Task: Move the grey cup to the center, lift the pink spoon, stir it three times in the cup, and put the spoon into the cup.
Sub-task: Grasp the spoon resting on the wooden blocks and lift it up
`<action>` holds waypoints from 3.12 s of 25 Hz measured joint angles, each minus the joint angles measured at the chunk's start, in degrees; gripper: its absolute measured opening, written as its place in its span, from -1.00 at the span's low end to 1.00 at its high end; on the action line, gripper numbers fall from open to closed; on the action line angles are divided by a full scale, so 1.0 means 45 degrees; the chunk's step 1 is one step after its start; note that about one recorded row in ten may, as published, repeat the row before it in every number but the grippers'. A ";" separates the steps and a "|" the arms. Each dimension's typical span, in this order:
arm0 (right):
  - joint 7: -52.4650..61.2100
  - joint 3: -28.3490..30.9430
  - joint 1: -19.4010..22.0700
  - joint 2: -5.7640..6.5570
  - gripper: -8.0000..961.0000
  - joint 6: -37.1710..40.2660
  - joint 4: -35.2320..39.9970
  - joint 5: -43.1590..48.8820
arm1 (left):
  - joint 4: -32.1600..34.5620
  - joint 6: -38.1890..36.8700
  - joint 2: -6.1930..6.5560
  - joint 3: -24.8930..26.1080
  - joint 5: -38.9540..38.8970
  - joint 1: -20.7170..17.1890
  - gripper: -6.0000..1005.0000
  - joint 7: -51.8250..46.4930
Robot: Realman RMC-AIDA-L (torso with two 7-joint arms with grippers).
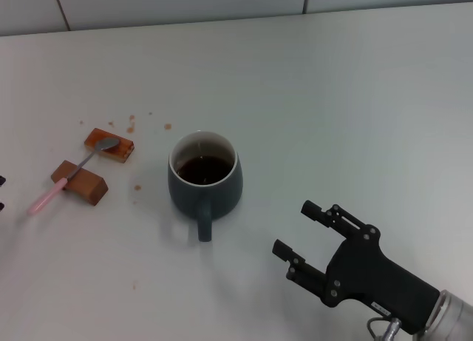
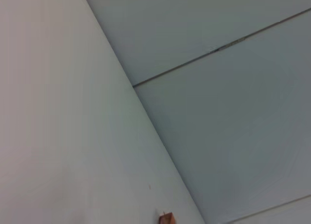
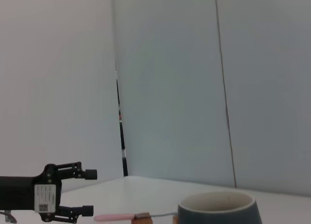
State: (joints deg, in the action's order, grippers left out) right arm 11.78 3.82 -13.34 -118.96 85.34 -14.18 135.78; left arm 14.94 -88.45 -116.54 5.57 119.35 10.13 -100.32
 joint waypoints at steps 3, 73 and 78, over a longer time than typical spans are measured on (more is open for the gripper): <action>0.0347 -0.0013 -0.0127 -0.0010 0.48 -0.0118 0.0194 0.0000 | 0.0000 0.0015 0.0000 -0.0160 0.0000 0.0043 0.72 -0.0021; 0.0425 0.0127 -0.0072 -0.0029 0.48 -0.0252 0.0392 -0.0018 | -0.0690 0.0990 -0.0312 -0.0964 0.0316 0.0661 0.72 -0.0333; 0.0426 0.0127 -0.0065 -0.0047 0.48 -0.0252 0.0398 -0.0017 | -0.0685 0.1120 -0.0313 -0.0966 0.0316 0.0695 0.72 -0.0327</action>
State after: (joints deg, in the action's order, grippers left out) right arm 13.70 4.39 -13.63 -119.17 84.20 -12.39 135.70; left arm 11.85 -83.41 -117.95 1.23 120.77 13.26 -101.79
